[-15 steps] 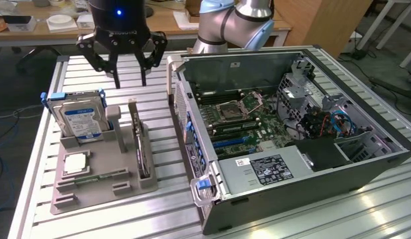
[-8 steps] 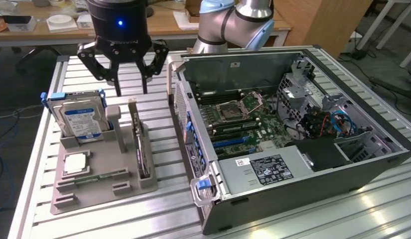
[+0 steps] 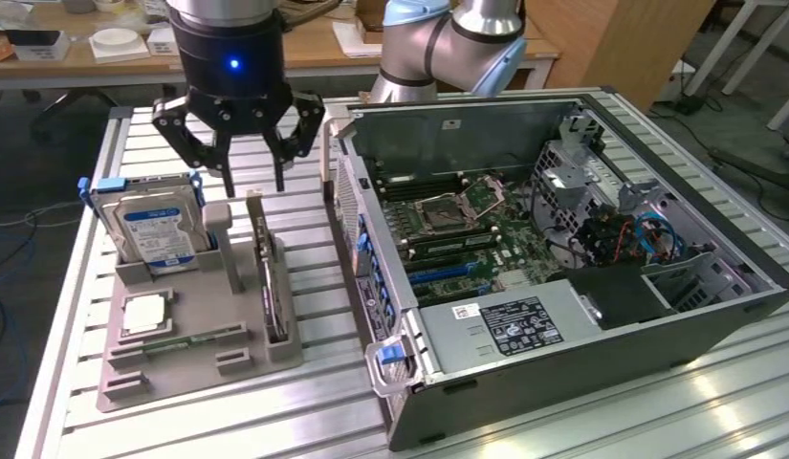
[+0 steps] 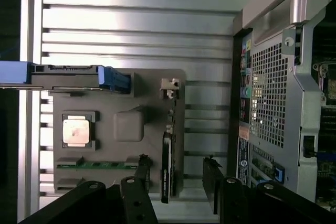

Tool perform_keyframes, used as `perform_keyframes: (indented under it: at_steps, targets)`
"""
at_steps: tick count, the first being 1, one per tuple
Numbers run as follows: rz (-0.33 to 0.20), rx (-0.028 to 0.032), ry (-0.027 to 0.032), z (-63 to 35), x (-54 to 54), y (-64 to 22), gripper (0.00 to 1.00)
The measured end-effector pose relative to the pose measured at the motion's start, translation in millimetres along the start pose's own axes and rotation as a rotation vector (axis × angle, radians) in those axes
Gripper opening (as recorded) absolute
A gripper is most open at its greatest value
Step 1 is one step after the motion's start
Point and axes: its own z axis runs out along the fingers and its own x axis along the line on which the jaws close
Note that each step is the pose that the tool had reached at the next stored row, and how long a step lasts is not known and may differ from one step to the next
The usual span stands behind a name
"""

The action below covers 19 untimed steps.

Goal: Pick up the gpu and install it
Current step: 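Pick up the gpu and move the gpu toward the slot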

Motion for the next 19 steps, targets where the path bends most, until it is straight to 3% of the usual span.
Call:
perform_keyframes:
  at_steps: [19]
  targets:
    - [-0.003, 0.0000, 0.0003, 26.3, 0.2, -16.6, 0.53]
